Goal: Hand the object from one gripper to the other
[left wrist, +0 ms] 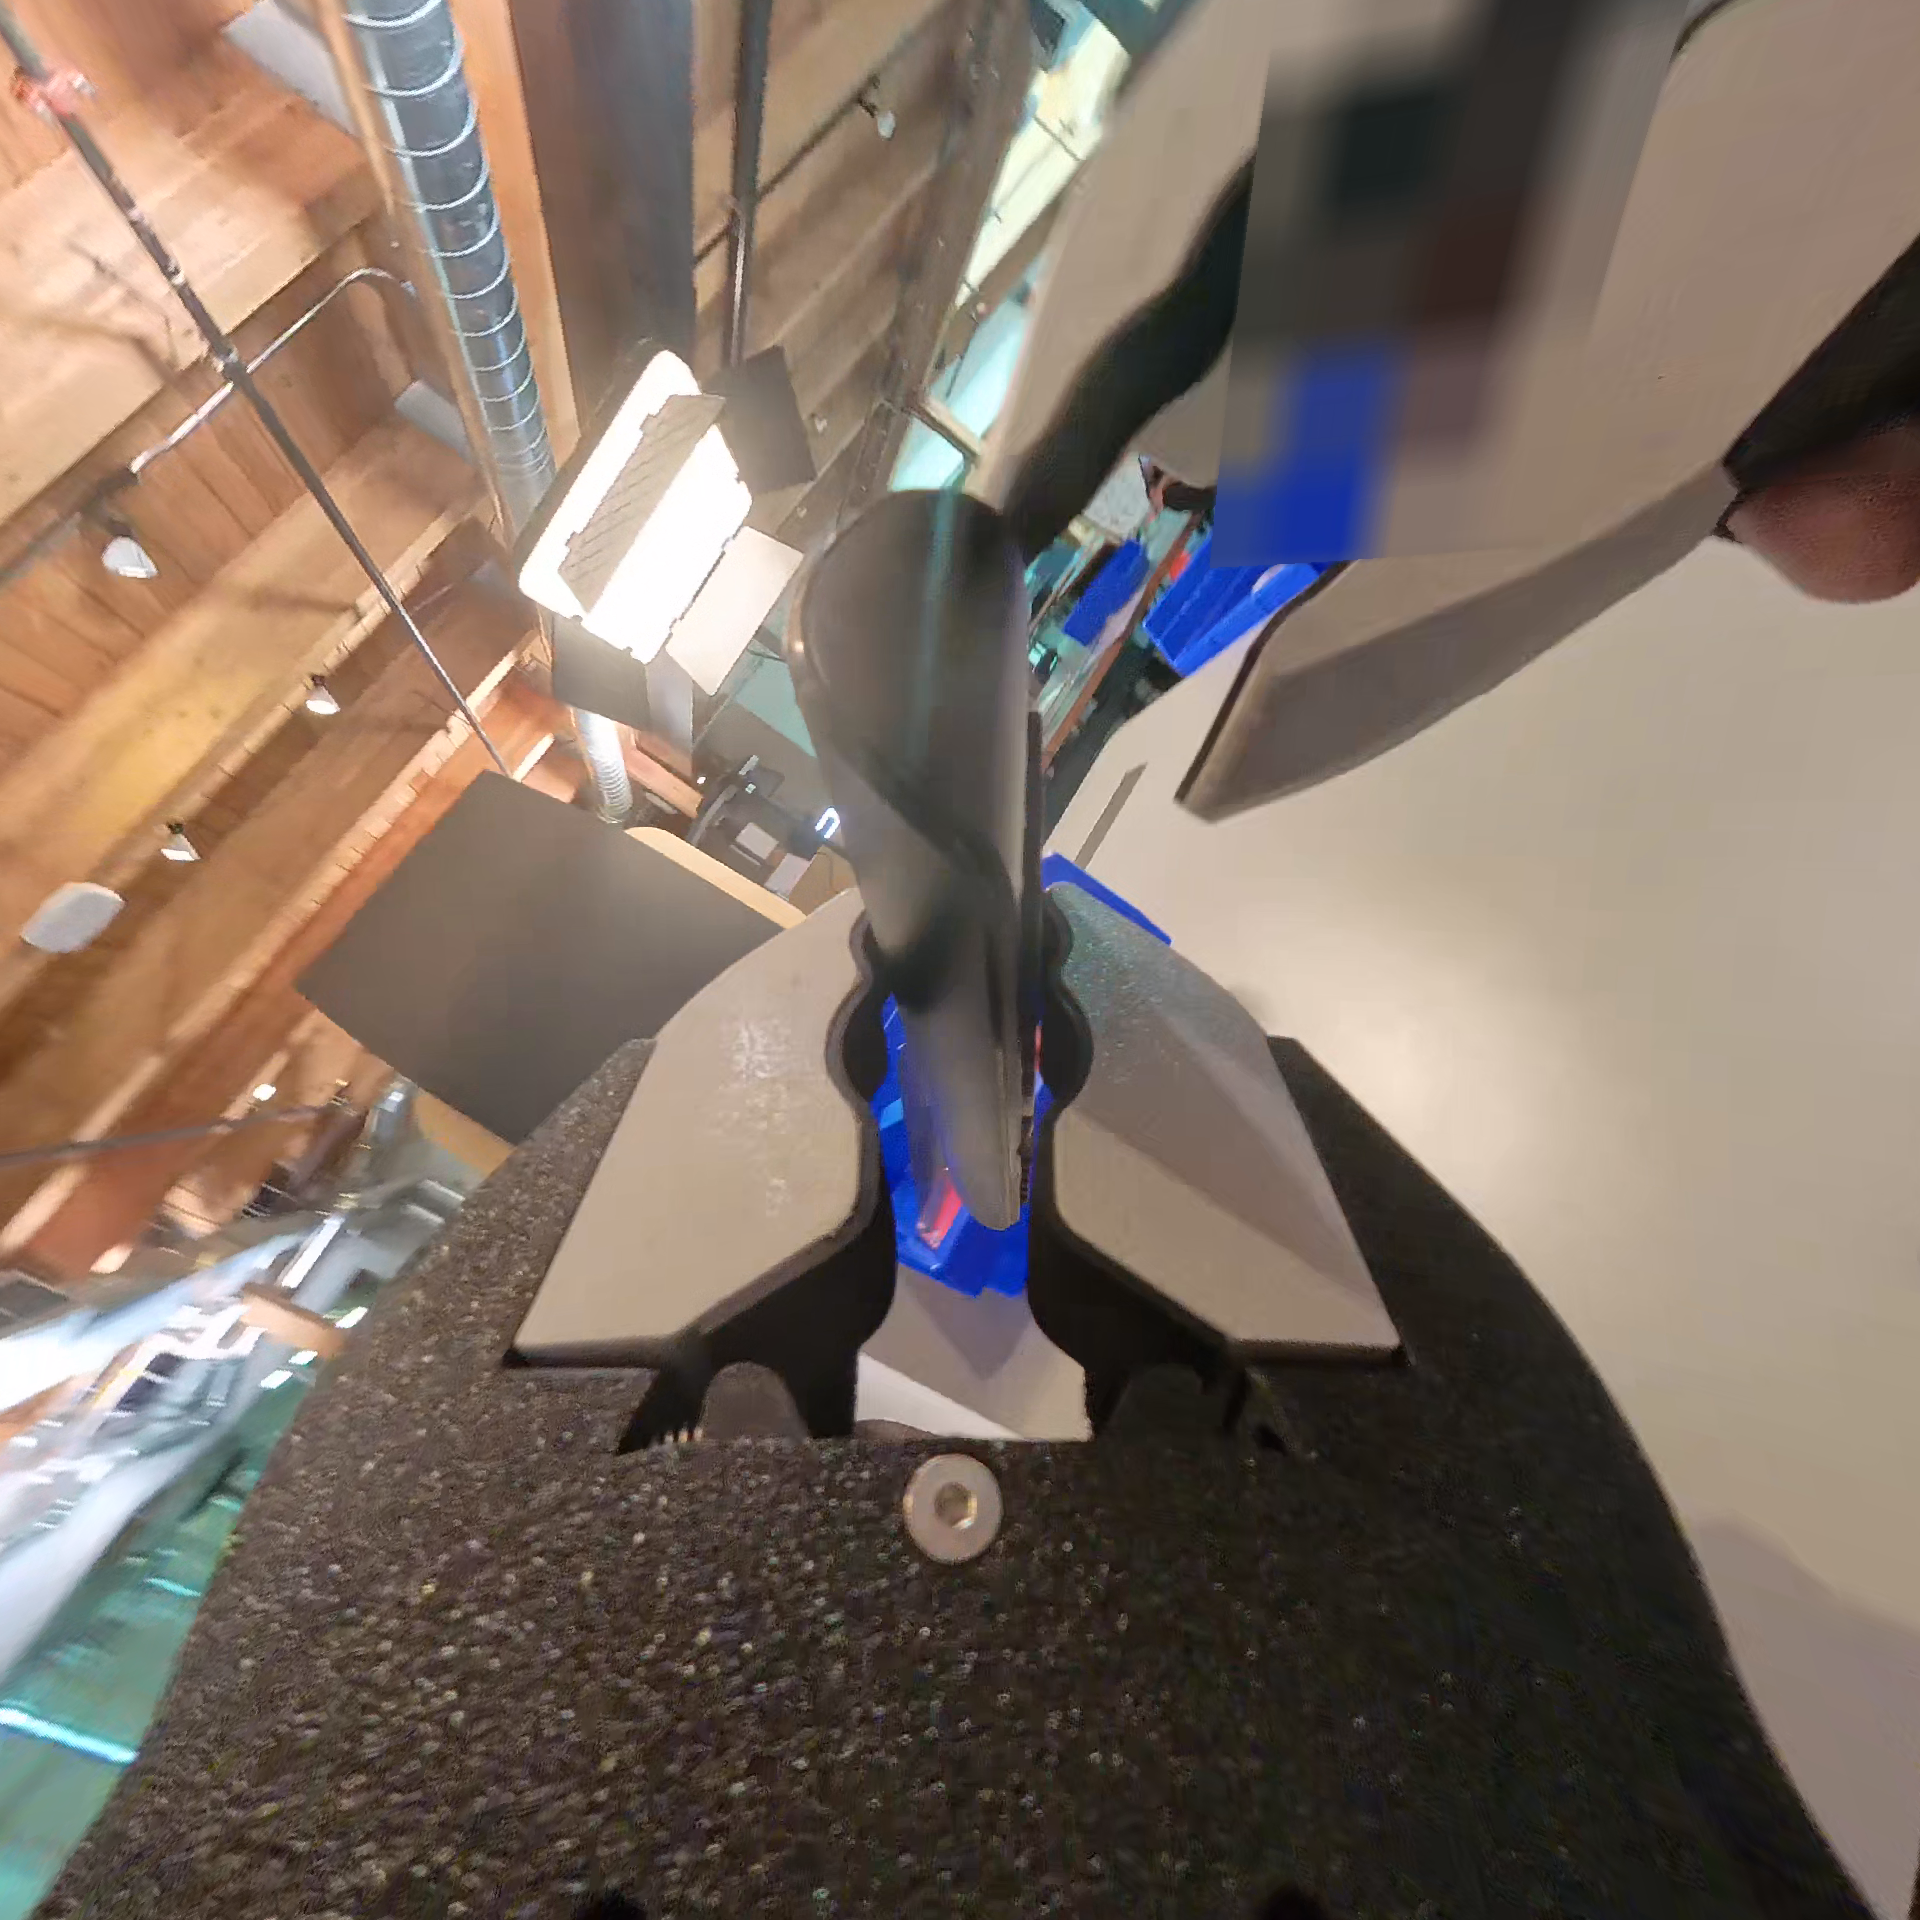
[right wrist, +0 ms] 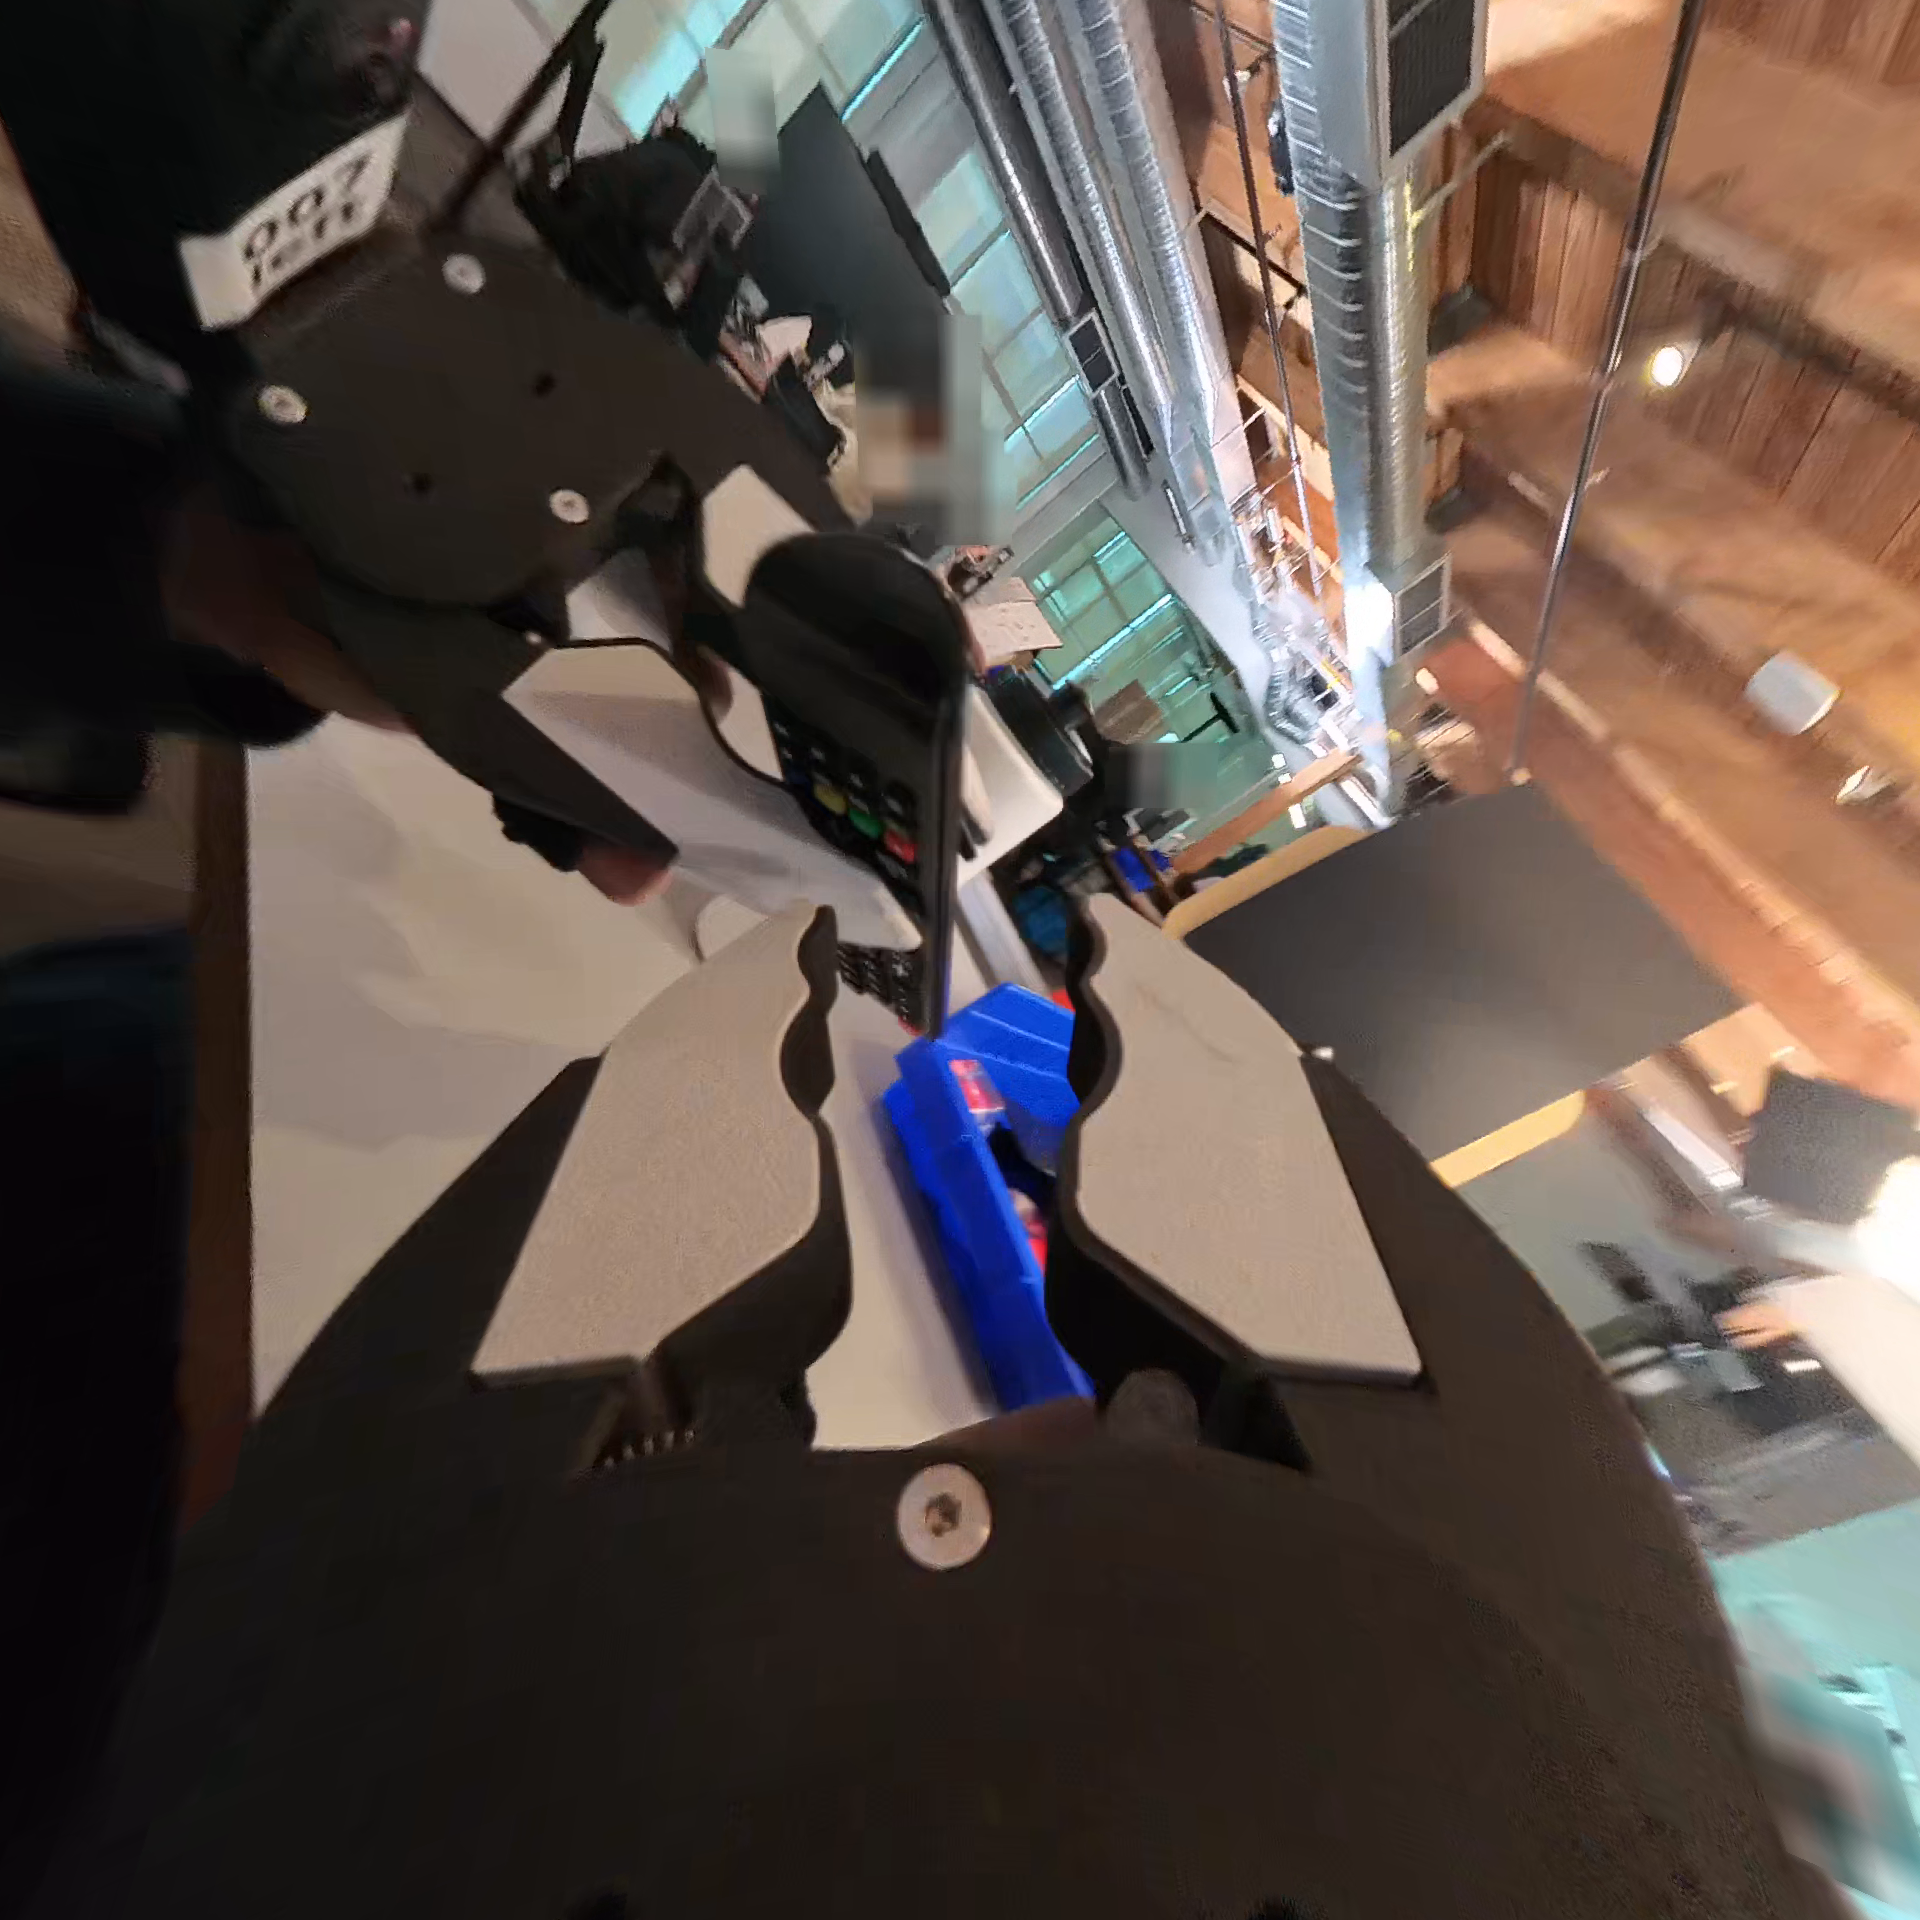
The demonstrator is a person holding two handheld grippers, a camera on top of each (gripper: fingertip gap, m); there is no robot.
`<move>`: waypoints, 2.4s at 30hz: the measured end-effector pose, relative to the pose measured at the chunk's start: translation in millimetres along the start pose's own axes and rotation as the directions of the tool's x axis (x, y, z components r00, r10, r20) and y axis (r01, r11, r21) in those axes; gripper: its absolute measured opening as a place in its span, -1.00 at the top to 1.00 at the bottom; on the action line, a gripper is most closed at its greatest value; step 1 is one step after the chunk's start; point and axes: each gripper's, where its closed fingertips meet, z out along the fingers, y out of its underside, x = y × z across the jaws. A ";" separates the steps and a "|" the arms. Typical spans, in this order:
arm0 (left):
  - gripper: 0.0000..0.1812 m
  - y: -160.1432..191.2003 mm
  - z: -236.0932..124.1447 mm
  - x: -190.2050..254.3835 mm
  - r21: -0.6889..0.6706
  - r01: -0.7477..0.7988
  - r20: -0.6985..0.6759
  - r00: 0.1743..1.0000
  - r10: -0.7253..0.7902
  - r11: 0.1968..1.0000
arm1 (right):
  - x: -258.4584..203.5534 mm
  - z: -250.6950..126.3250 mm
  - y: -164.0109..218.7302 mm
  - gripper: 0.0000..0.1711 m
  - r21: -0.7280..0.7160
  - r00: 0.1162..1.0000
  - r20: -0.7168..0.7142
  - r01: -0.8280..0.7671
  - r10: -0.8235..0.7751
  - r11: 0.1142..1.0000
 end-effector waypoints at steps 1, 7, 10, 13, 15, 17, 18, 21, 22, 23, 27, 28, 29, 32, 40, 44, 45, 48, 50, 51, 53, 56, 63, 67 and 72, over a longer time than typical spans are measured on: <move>0.72 0.1 0.8 4.4 -0.013 -0.043 -0.010 0.999 0.043 0.999 | -4.8 1.0 -1.1 0.50 -0.016 0.998 0.000 0.063 -0.063 0.998; 0.72 2.5 3.6 27.8 -0.049 -0.234 -0.081 0.970 0.230 0.971 | -23.6 6.3 -1.2 0.55 -0.068 0.968 0.022 0.253 -0.252 0.965; 0.71 4.1 4.9 28.8 -0.038 -0.209 -0.083 0.975 0.205 0.977 | -27.7 7.1 1.9 0.67 -0.067 0.971 0.061 0.235 -0.231 0.970; 0.54 2.3 5.0 20.0 0.021 -0.037 -0.068 0.997 0.039 0.999 | -17.8 6.5 0.2 0.69 -0.019 0.989 0.030 0.144 -0.143 0.989; 0.40 3.6 5.1 8.9 0.067 0.160 -0.073 0.985 -0.155 0.985 | -5.4 4.9 1.2 0.72 0.024 0.999 -0.005 0.045 -0.045 0.999; 0.30 7.6 4.9 -4.8 0.110 0.393 -0.092 0.919 -0.384 0.913 | 9.1 2.4 5.3 0.73 0.066 0.997 -0.035 -0.071 0.074 0.995; 0.27 10.7 5.1 -11.6 0.129 0.510 -0.108 0.859 -0.500 0.850 | 17.1 0.6 7.3 0.72 0.093 0.989 -0.053 -0.131 0.136 0.987; 0.22 19.7 7.1 -19.8 0.141 0.794 -0.218 0.608 -0.763 0.592 | 37.5 -4.1 13.4 0.73 0.168 0.943 -0.075 -0.309 0.325 0.936; 0.21 21.2 8.6 -16.1 0.119 0.848 -0.271 0.529 -0.804 0.517 | 40.7 -4.5 15.6 0.73 0.179 0.923 -0.062 -0.363 0.379 0.915; 0.20 22.3 10.4 -9.7 0.084 0.882 -0.319 0.465 -0.826 0.464 | 43.6 -4.9 17.3 0.73 0.188 0.902 -0.052 -0.413 0.429 0.891; 0.09 23.8 19.6 25.9 -0.091 0.914 -0.411 0.326 -0.851 0.395 | 56.3 -8.2 17.7 0.73 0.250 0.796 -0.018 -0.582 0.605 0.774; 0.04 23.0 22.0 33.4 -0.129 0.918 -0.417 0.293 -0.860 0.375 | 58.6 -9.8 15.2 0.73 0.273 0.770 0.002 -0.614 0.638 0.740; 0.01 21.5 24.3 38.3 -0.152 0.926 -0.420 0.255 -0.871 0.345 | 60.2 -11.9 11.2 0.73 0.300 0.747 0.029 -0.641 0.665 0.707; -0.04 7.0 27.1 42.4 -0.158 0.971 -0.476 0.084 -0.876 0.179 | 66.3 -17.9 2.2 0.73 0.365 0.664 0.101 -0.718 0.741 0.593; 0.35 -27.5 15.3 43.6 -0.206 0.954 -0.681 -0.300 -0.669 -0.218 | 70.9 -27.2 -11.1 0.75 0.459 0.507 0.295 -0.819 0.810 0.345; 0.55 -31.6 7.5 42.3 -0.208 0.964 -0.721 -0.265 -0.641 -0.164 | 79.6 -29.7 -1.3 0.75 0.458 0.464 0.301 -0.837 0.833 0.300; 0.58 -32.7 5.8 41.6 -0.197 0.971 -0.725 -0.239 -0.646 -0.137 | 81.6 -29.8 1.8 0.75 0.454 0.440 0.314 -0.848 0.841 0.274; 0.65 -34.4 2.5 44.7 -0.193 0.980 -0.727 -0.172 -0.665 -0.043 | 85.0 -27.6 11.6 0.74 0.430 0.358 0.356 -0.883 0.863 0.189; 0.60 -34.1 3.5 52.0 -0.215 0.976 -0.715 -0.140 -0.685 0.024 | 84.0 -24.0 17.6 0.74 0.401 0.306 0.381 -0.905 0.873 0.142; 0.55 -33.9 4.2 57.5 -0.234 0.970 -0.708 -0.129 -0.694 0.058 | 81.8 -21.0 20.2 0.74 0.377 0.283 0.389 -0.917 0.877 0.128; 0.56 -32.0 5.5 69.6 -0.281 0.953 -0.694 -0.119 -0.710 0.114 | 76.4 -15.6 23.0 0.75 0.341 0.261 0.399 -0.932 0.879 0.122; 0.68 -29.2 5.1 72.6 -0.299 0.946 -0.690 -0.124 -0.713 0.125 | 72.6 -12.4 23.7 0.75 0.314 0.241 0.413 -0.943 0.878 0.111; 0.71 -18.3 10.1 69.7 -0.295 0.946 -0.650 -0.093 -0.755 0.138 | 74.1 -8.3 39.1 0.73 0.284 0.232 0.345 -0.949 0.910 0.134; 0.71 -7.8 15.8 60.1 -0.273 0.959 -0.598 -0.107 -0.795 0.077 | 80.5 -9.0 62.4 0.61 0.271 0.354 0.157 -0.913 0.922 0.304; 0.71 12.7 19.4 42.5 -0.269 0.963 -0.476 -0.105 -0.873 0.030 | 95.6 -22.0 89.8 0.42 0.174 0.777 -0.260 -0.546 0.573 0.819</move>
